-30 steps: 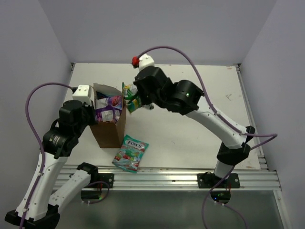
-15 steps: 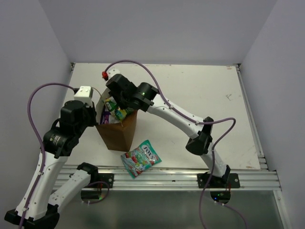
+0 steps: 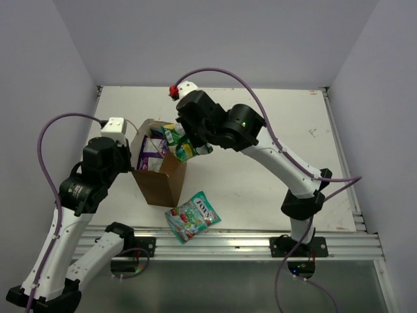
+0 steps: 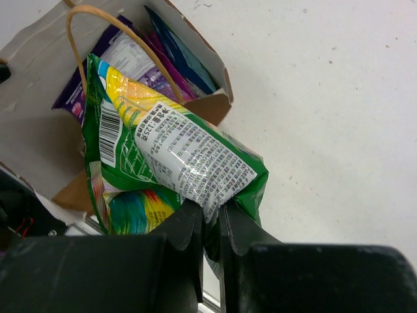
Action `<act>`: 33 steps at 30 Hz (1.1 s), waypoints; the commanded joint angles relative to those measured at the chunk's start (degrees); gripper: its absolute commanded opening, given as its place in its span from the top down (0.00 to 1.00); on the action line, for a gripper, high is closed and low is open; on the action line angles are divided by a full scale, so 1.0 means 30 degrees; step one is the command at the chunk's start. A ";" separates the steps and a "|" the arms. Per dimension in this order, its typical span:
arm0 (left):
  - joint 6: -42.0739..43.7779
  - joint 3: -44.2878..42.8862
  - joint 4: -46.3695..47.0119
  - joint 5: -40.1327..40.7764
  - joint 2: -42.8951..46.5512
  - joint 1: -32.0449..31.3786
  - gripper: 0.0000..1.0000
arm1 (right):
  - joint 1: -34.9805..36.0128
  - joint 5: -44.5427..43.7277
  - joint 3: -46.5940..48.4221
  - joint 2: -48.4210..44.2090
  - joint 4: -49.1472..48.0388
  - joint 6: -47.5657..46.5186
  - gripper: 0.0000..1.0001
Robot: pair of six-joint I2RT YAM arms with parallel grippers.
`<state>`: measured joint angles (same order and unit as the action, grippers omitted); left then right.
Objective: Place the snacks into the paper bag
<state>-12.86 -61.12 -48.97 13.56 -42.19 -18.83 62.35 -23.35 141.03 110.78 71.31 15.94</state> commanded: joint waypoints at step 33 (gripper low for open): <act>0.0215 -0.0485 0.0620 0.0577 0.0325 -0.0052 1.00 | 0.0106 -0.4463 -0.0486 0.3093 -1.8322 -0.6608 1.00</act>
<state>-12.86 -61.12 -49.01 13.78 -42.13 -18.83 62.59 -38.15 139.04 123.15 22.46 -3.57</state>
